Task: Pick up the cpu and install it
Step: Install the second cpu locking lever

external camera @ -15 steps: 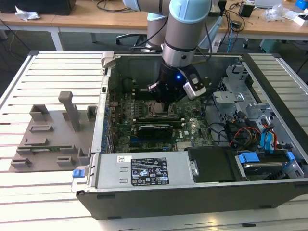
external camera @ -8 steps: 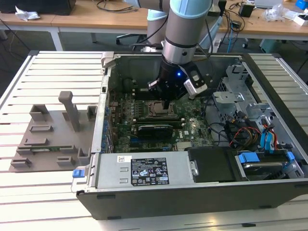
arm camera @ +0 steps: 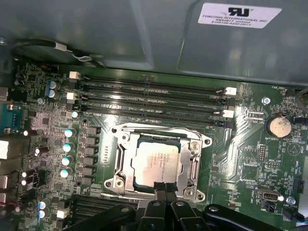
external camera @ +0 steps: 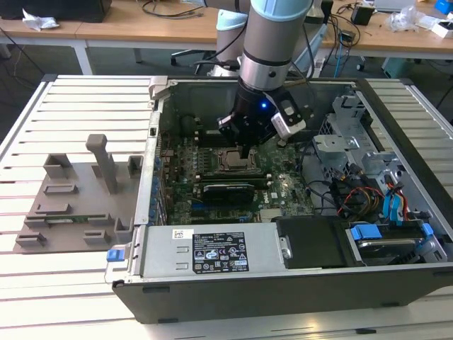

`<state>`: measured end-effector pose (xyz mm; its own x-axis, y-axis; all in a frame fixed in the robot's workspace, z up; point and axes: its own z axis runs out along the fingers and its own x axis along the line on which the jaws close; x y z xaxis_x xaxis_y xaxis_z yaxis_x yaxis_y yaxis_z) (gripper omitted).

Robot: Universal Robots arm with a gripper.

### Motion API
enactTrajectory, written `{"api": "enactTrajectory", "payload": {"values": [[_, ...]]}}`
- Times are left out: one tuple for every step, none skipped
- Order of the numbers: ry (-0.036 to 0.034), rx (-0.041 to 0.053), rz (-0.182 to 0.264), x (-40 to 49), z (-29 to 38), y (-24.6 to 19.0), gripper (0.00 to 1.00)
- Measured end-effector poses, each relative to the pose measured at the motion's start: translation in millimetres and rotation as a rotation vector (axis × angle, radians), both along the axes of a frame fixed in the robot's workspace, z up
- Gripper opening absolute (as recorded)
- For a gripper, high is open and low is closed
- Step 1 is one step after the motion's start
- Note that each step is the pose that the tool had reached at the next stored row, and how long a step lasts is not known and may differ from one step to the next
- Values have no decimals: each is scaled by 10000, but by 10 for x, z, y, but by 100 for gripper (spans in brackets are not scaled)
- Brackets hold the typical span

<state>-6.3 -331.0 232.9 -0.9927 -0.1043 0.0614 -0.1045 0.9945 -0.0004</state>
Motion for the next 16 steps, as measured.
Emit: {"api": "enactTrajectory", "payload": {"values": [[1,-5,0,0,17,0,11],[0,-6,0,0,32,0,11],[0,-8,0,0,43,0,11],[1,-9,0,0,51,0,11],[0,-11,1,0,65,0,11],[0,-12,0,0,71,0,11],[1,-13,0,0,77,0,11],[0,-14,0,0,83,0,11],[0,-16,0,0,91,0,11],[0,-16,1,0,96,0,11],[0,-18,0,0,105,0,11],[0,-20,0,0,124,0,11],[0,-20,0,0,136,0,11],[0,-20,0,0,158,0,11],[0,-19,-1,0,176,0,11],[-1,-18,0,0,176,0,11]]}}
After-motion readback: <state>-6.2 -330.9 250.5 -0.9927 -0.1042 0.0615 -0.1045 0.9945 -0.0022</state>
